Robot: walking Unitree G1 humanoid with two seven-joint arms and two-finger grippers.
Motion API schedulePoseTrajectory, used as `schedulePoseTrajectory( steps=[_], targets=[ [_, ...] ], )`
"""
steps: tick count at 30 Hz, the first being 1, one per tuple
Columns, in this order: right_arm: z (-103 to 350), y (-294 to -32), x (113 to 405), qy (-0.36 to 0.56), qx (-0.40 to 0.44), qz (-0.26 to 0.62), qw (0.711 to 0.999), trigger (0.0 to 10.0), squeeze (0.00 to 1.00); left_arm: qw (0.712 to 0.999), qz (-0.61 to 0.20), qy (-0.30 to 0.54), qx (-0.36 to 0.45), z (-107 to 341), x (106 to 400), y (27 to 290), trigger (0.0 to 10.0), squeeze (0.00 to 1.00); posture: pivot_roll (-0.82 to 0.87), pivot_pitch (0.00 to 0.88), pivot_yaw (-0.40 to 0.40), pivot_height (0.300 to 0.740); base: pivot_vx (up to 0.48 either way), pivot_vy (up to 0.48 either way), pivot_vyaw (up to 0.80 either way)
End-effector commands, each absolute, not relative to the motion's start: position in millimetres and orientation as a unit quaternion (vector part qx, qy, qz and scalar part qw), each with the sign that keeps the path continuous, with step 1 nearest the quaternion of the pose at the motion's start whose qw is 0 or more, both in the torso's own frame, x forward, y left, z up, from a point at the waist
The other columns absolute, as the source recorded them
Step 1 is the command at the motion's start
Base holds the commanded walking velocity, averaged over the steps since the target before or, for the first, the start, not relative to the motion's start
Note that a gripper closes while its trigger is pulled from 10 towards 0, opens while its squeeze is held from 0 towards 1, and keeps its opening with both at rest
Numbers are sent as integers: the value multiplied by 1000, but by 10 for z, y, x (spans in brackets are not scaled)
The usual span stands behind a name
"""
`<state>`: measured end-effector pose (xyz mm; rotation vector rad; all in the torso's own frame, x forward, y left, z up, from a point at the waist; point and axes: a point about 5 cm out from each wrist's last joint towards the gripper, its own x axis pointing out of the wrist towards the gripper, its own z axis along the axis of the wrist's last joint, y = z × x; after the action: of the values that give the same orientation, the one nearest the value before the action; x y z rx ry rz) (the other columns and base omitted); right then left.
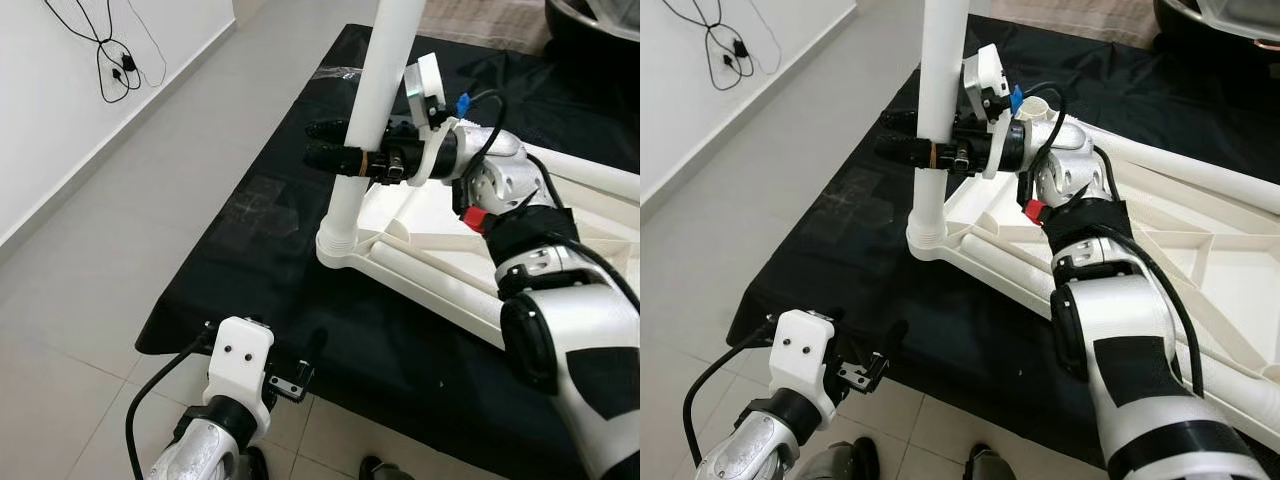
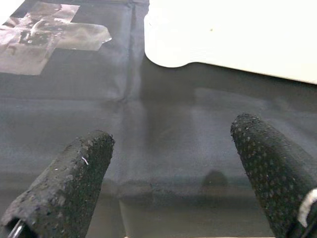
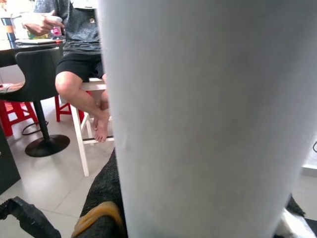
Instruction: Building children table
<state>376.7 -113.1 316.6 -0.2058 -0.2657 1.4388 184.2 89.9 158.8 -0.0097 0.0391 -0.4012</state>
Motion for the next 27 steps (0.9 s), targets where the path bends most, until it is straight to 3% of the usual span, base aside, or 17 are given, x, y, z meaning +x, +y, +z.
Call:
schedulePoseTrajectory(
  steps=[1, 15, 27],
  targets=[
    [2874, -1073, 3787, -65, -88, 657, 746, 10000, 0, 979, -201, 39, -3, 1516, 1829, 897, 10000, 0, 102, 270, -29, 740, 0, 0, 0],
    [2977, -1016, 3779, -61, -149, 636, 754, 10000, 0, 978, -203, 41, -4, 1505, 1829, 889, 10000, 0, 98, 263, -31, 740, 0, 0, 0],
    [3071, -961, 3864, -47, -127, 596, 791, 10000, 0, 978, -202, 40, -4, 1498, 1829, 885, 10000, 0, 97, 257, -33, 740, 0, 0, 0]
  ],
)
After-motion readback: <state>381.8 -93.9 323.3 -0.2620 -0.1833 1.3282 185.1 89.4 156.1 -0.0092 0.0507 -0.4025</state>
